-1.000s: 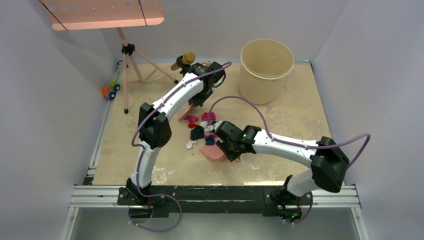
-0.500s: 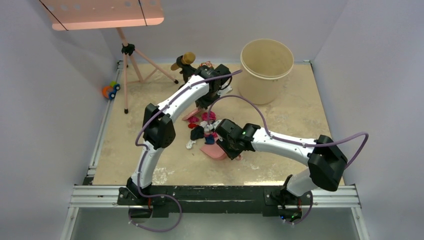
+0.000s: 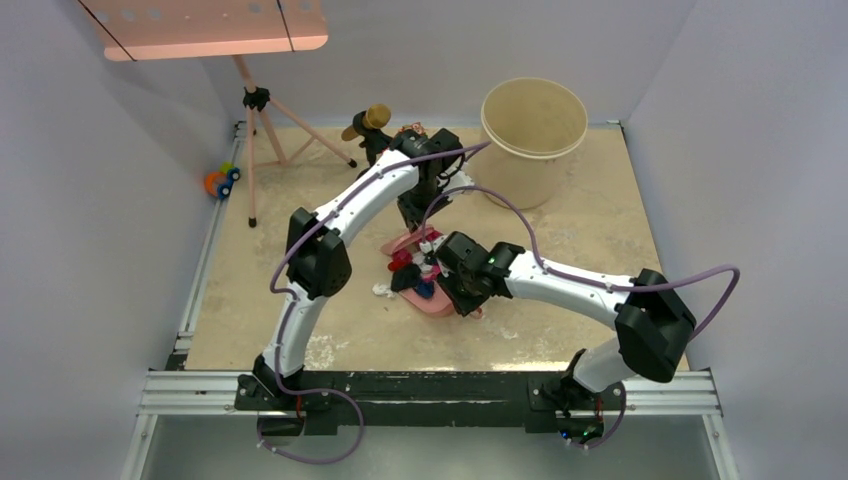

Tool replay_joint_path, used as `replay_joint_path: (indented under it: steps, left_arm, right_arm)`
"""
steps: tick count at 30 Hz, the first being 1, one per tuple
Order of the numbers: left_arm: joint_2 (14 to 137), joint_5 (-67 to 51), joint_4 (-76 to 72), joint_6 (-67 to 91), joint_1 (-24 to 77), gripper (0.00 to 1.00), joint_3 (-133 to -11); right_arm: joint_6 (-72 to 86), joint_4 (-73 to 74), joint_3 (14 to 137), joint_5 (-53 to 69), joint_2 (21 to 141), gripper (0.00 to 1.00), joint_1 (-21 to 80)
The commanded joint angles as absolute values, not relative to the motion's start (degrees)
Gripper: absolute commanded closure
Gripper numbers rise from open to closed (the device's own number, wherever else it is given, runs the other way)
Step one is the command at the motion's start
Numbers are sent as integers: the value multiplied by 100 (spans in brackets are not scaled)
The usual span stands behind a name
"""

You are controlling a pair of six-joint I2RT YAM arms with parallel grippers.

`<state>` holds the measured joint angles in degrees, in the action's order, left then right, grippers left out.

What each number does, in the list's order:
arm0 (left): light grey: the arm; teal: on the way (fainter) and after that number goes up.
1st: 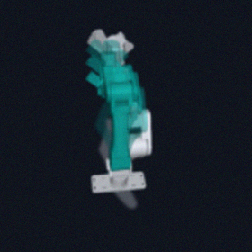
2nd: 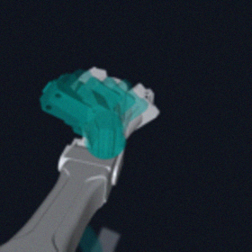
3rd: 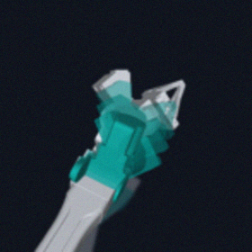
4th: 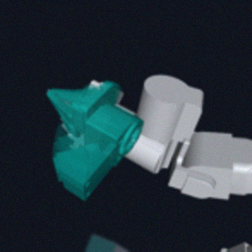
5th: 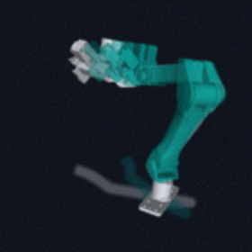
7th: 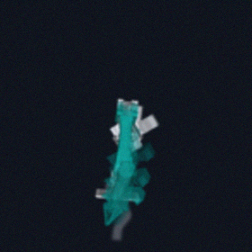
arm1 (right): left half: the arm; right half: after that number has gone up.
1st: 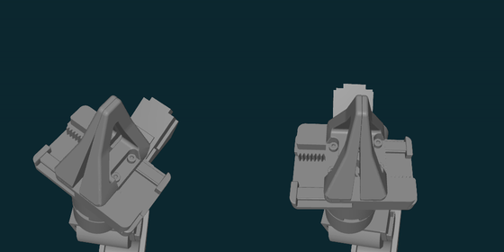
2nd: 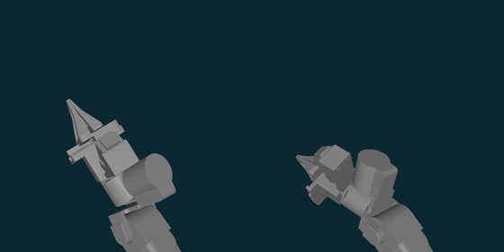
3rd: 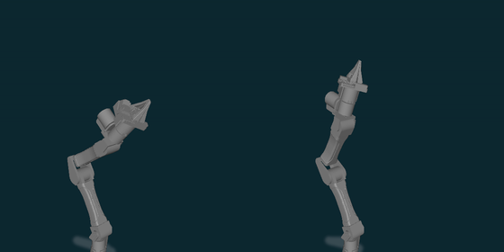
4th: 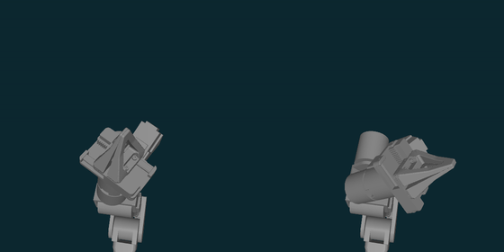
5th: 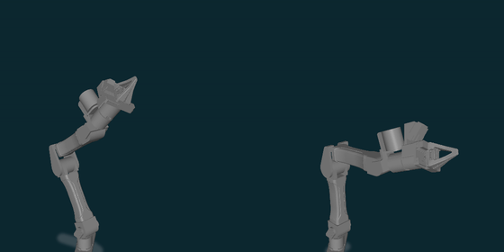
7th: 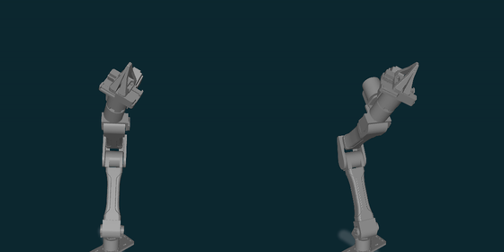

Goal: Sweep away the paper scraps from the table

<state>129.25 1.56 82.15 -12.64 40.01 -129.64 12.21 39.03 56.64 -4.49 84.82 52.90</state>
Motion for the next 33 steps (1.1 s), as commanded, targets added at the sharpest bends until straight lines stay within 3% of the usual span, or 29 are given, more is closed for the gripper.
replay_joint_path:
  steps: [1,10,33]
  left_arm:
    - [12617,-1555,8462,-1127,4104,100,-12975]
    - [11763,-2171,8400,-747,4105,100,-12271]
    - [10310,-426,7925,1626,3828,100,-12276]
  right_arm:
    - [1407,3799,5617,-379,8423,100,5239]
    - [1722,3692,5470,-490,8363,100,5229]
    - [1973,2928,4814,-1164,6537,100,5628]
